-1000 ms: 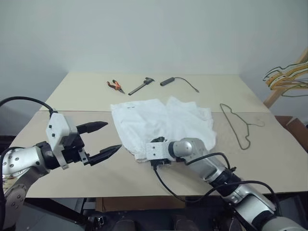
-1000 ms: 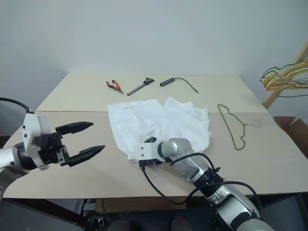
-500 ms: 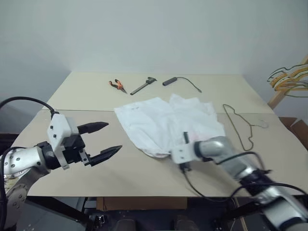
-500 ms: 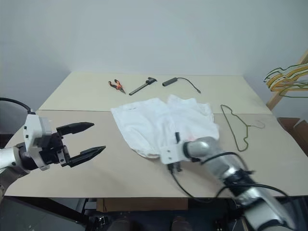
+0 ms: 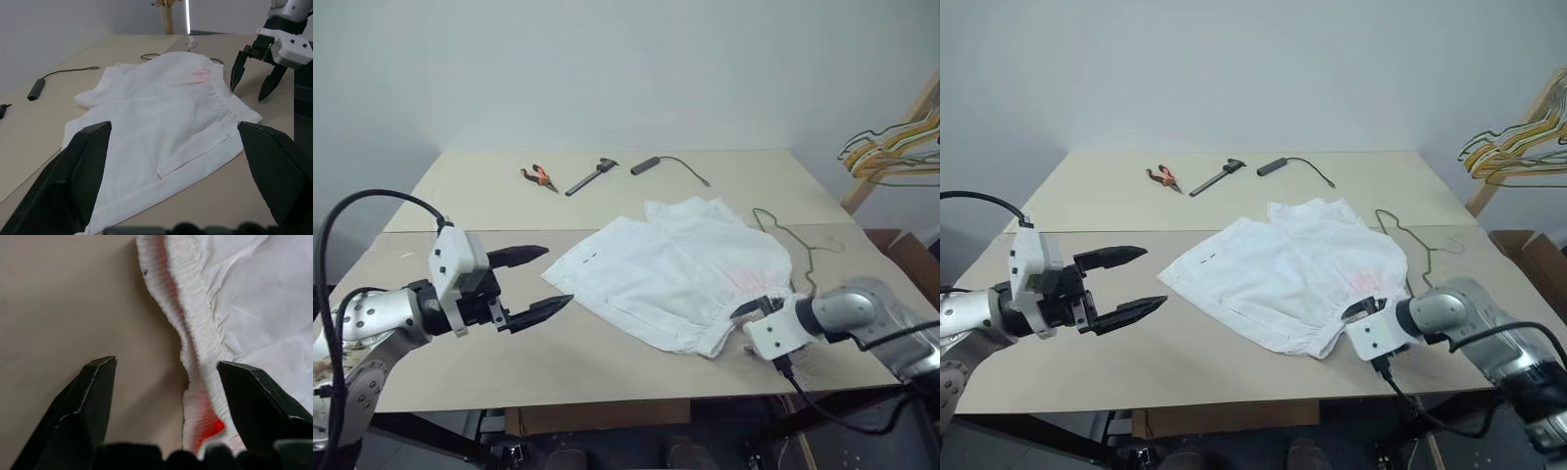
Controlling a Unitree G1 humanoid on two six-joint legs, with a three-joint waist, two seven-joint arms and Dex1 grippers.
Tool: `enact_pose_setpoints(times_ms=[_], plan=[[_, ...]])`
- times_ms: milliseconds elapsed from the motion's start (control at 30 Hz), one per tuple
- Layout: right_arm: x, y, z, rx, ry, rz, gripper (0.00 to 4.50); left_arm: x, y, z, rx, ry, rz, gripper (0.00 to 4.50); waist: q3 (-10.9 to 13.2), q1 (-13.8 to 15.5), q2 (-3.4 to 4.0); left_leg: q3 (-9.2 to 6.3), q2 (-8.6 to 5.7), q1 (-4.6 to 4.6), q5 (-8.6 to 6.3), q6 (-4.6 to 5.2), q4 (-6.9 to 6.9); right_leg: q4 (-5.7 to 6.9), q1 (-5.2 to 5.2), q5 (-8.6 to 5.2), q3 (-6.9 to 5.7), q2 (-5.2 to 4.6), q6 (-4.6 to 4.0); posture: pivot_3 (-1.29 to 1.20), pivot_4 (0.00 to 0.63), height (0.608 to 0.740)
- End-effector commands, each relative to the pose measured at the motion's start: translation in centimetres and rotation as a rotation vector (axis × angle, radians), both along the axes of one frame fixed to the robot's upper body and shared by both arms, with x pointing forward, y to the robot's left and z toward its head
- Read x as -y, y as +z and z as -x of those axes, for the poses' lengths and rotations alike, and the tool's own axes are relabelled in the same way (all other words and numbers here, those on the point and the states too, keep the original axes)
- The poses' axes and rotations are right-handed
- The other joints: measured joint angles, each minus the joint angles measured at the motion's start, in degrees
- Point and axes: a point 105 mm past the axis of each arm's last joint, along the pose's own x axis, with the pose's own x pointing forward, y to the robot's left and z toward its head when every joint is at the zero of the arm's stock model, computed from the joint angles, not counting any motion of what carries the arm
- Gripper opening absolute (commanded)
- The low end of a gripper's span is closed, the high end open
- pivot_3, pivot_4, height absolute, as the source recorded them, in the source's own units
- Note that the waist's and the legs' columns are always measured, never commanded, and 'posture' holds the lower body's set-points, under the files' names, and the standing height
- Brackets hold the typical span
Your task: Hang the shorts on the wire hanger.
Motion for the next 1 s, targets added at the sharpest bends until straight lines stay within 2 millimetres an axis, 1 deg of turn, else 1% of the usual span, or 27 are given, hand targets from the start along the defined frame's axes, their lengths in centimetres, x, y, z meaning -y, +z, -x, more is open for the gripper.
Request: enact_pose_setpoints(times_ms=[33, 100, 167, 200, 300, 367, 433, 500, 600, 633, 800, 933, 967, 1000], plan=[[-2.7, 3.1, 1.5, 0.022, -0.154, -0.136, 4.33, -0.3, 0.6, 0.1, 0.038, -0.002, -0.017, 4.5, 0.02, 0.19, -0.02, -0.01, 0.02, 0.0, -0.01, 0.0, -0.01, 0.0, -0.01, -0.01, -0.02, 0.02, -0.02, 0.01, 0.012, 0.74], [-4.5, 2.8, 2.0, 0.018, -0.278, -0.198, 4.33, -0.3, 0.6, 0.1, 0.035, -0.006, -0.019, 4.5, -0.01, -0.09, -0.08, -0.01, 0.14, 0.06, -0.01, -0.01, -0.01, 0.08, -0.03, -0.03, -0.04, 0.11, -0.09, 0.0, 0.014, 0.74], [-5.8, 2.1, 2.6, -0.006, -0.342, -0.219, 4.33, -0.2, 0.6, 0.0, 0.033, -0.014, -0.023, 4.5, 0.0, -0.13, -0.07, -0.01, 0.22, 0.15, -0.04, -0.06, 0.02, 0.11, 0.03, -0.08, -0.04, 0.2, -0.08, 0.0, 0.016, 0.74], [-6.4, 1.6, 2.7, -0.016, -0.372, -0.222, 4.33, -0.1, 0.7, -0.1, 0.034, -0.019, -0.025, 4.5, 0.01, -0.05, -0.06, -0.01, 0.2, 0.16, -0.02, -0.08, 0.03, 0.13, 0.04, -0.25, -0.05, 0.18, 0.06, -0.01, 0.018, 0.74], [-6.9, 0.2, 2.1, 0.01, -0.446, -0.18, 4.33, -0.2, 0.9, -0.3, 0.037, -0.027, -0.031, 4.5, 0.04, 0.01, -0.12, 0.03, 0.17, 0.15, -0.01, -0.11, 0.07, 0.12, 0.01, -0.45, -0.06, 0.12, -0.1, -0.01, 0.02, 0.74], [-7.1, -0.5, 1.7, 0.026, -0.463, -0.143, 4.33, -0.2, 1.0, -0.4, 0.037, -0.032, -0.034, 4.5, 0.05, 0.03, -0.1, 0.02, 0.08, 0.1, 0.0, -0.11, 0.08, 0.12, -0.03, -0.45, -0.06, 0.04, -0.11, -0.01, 0.021, 0.74], [-7.3, -1.2, 1.2, 0.049, -0.482, -0.113, 4.33, -0.2, 1.0, -0.4, 0.036, -0.037, -0.037, 4.5, 0.05, 0.01, -0.12, 0.02, 0.06, 0.02, -0.01, -0.11, 0.06, 0.12, -0.11, -0.27, -0.06, 0.03, -0.38, -0.01, 0.021, 0.74], [-7.3, -1.7, 0.5, 0.085, -0.497, -0.081, 4.33, -0.1, 1.0, -0.4, 0.037, -0.039, -0.038, 4.5, 0.05, -0.02, -0.12, 0.02, 0.05, -0.03, -0.06, -0.17, 0.03, 0.12, -0.16, -0.25, -0.06, 0.05, -0.33, 0.0, 0.021, 0.74], [-7.3, -1.7, -0.2, 0.12, -0.504, -0.054, 3.78, 0.0, 1.0, -0.4, 0.04, -0.041, -0.042, 4.5, 0.06, -0.16, -0.13, -0.04, 0.07, -0.11, -0.07, -0.18, -0.01, 0.12, -0.23, -0.17, -0.07, 0.11, -0.18, 0.0, 0.019, 0.74], [-7.5, -1.5, -0.4, 0.131, -0.508, -0.065, 3.45, 0.0, 0.8, -0.5, 0.042, -0.039, -0.057, 4.5, 0.06, -0.11, -0.13, -0.05, 0.06, -0.11, -0.07, -0.18, -0.01, 0.12, -0.23, -0.18, -0.08, 0.11, -0.18, 0.0, 0.019, 0.74], [-8.4, -0.7, -0.3, 0.144, -0.473, -0.083, 1.7, 0.1, -1.8, -1.2, 0.072, -0.029, -0.244, 4.5, 0.06, -0.01, -0.13, -0.09, 0.06, -0.07, -0.06, -0.18, 0.01, 0.13, -0.18, -0.2, -0.12, 0.11, -0.2, 0.01, 0.014, 0.74], [-7.9, -0.1, 0.0, 0.15, -0.458, -0.08, 0.28, -0.1, -4.0, -2.5, 0.096, -0.038, -0.361, 4.5, 0.07, 0.18, -0.11, -0.1, 0.05, -0.14, -0.07, -0.18, 0.0, 0.12, -0.22, -0.19, -0.15, 0.11, -0.16, 0.0, 0.013, 0.74], [-7.7, 0.2, 0.0, 0.151, -0.442, -0.08, 0.02, -0.3, -4.6, -2.9, 0.112, -0.043, -0.402, 4.5, 0.08, 0.17, -0.11, -0.11, 0.04, -0.17, -0.07, -0.18, 0.01, 0.12, -0.24, -0.19, -0.17, 0.1, -0.16, -0.01, 0.013, 0.74], [-7.6, 0.6, 0.0, 0.155, -0.433, -0.089, 0.02, -0.6, -5.4, -3.4, 0.132, -0.046, -0.452, 4.5, 0.08, 0.19, -0.11, -0.11, 0.04, -0.18, -0.07, -0.18, 0.01, 0.11, -0.25, -0.19, -0.18, 0.1, -0.15, -0.01, 0.012, 0.74]])
